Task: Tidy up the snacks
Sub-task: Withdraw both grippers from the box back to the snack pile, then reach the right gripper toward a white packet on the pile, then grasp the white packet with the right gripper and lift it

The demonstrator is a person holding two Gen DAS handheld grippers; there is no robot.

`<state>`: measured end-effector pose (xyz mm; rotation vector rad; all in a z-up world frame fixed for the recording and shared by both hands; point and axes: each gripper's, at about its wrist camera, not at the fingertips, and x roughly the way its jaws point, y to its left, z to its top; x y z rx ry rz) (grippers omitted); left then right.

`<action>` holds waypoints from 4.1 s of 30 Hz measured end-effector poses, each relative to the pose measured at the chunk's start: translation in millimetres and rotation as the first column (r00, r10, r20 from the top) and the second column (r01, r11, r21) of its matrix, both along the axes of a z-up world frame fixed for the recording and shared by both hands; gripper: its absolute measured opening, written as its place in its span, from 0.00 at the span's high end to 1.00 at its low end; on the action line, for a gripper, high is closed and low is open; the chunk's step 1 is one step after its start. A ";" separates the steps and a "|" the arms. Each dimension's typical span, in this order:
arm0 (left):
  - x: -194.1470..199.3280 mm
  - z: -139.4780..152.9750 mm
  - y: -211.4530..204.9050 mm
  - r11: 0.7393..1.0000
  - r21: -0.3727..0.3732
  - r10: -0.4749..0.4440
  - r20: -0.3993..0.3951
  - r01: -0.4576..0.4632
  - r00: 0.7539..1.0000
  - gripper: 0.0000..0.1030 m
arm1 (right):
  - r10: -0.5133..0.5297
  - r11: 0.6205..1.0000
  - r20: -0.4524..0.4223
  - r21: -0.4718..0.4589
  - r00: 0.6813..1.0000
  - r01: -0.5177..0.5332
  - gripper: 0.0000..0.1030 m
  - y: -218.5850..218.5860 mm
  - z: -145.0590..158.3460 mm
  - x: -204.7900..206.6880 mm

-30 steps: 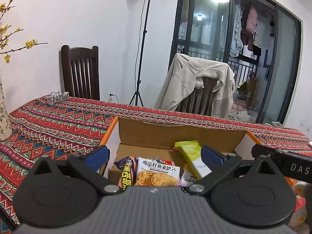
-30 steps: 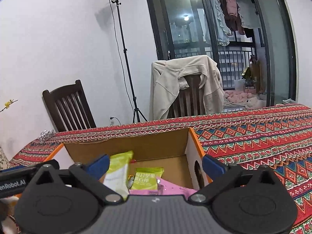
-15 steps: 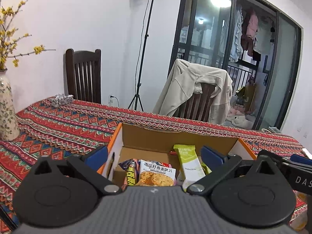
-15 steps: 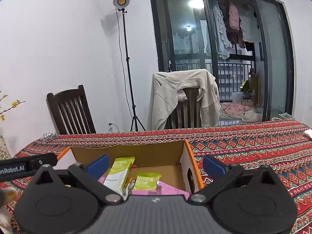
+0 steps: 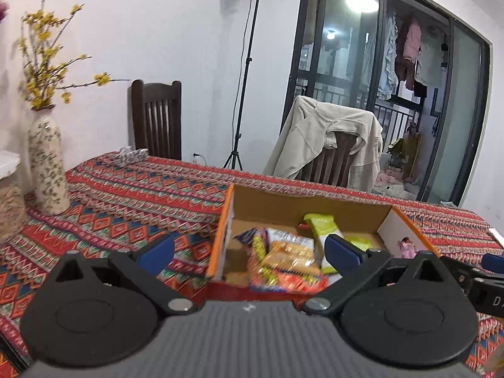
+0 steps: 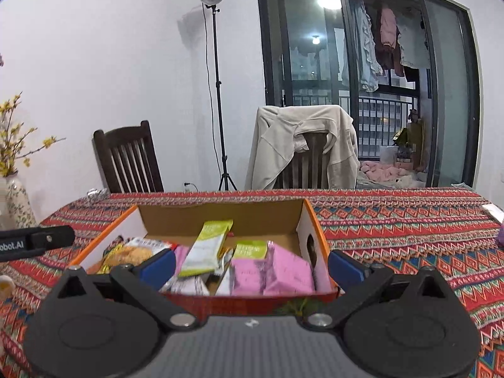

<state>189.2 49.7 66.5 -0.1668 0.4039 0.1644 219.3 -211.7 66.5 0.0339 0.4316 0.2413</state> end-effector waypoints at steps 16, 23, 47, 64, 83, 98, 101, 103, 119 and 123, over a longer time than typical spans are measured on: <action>-58.2 -39.3 40.0 1.000 -0.006 0.012 -0.087 -0.013 0.996 0.00 | 0.014 0.998 -0.072 -0.058 0.997 -0.018 0.00 3.2 -26.3 -53.6; -84.4 -48.5 52.4 1.000 -0.010 0.007 -0.098 -0.008 0.995 0.00 | 0.018 0.997 -0.118 -0.067 0.993 -0.026 0.00 4.5 -42.4 -69.3; -168.3 -52.2 83.7 1.000 -0.007 0.004 -0.081 -0.005 0.997 0.00 | 0.179 0.980 -0.211 -0.053 0.961 -0.194 0.00 102.2 -47.6 -123.1; -178.5 -66.1 101.3 0.998 -0.038 0.052 -0.127 -0.057 0.991 0.00 | 0.091 0.982 -0.294 -0.130 0.952 -0.134 0.00 150.7 -82.3 -114.1; -171.3 -71.3 100.2 0.995 -0.053 0.079 -0.169 -0.089 0.982 0.00 | 0.256 0.951 -0.239 -0.110 0.937 -0.288 0.59 148.2 -73.3 -128.2; -158.3 -67.9 80.3 0.998 -0.031 0.049 -0.180 -0.055 0.982 0.00 | 0.220 0.969 -0.157 -0.074 0.963 -0.234 0.70 115.2 -62.1 -130.6; -152.0 -67.4 74.9 0.999 -0.028 0.041 -0.185 -0.047 0.982 0.00 | 0.203 0.975 -0.127 -0.062 0.971 -0.212 0.70 102.8 -55.2 -128.3; -147.1 -67.0 71.5 0.999 -0.026 0.037 -0.189 -0.042 0.981 0.00 | 0.191 0.979 -0.107 -0.057 0.976 -0.198 0.70 95.0 -51.3 -125.9; -86.1 -57.3 42.1 1.000 -0.016 0.018 -0.222 -0.022 0.975 0.00 | 0.056 0.998 -0.030 -0.025 0.998 -0.057 0.70 17.1 -38.6 -77.5; -66.1 -56.0 33.5 1.000 -0.004 0.016 -0.234 -0.017 0.972 0.00 | 0.037 0.999 -0.025 -0.038 0.999 -0.038 0.70 4.8 -37.8 -60.5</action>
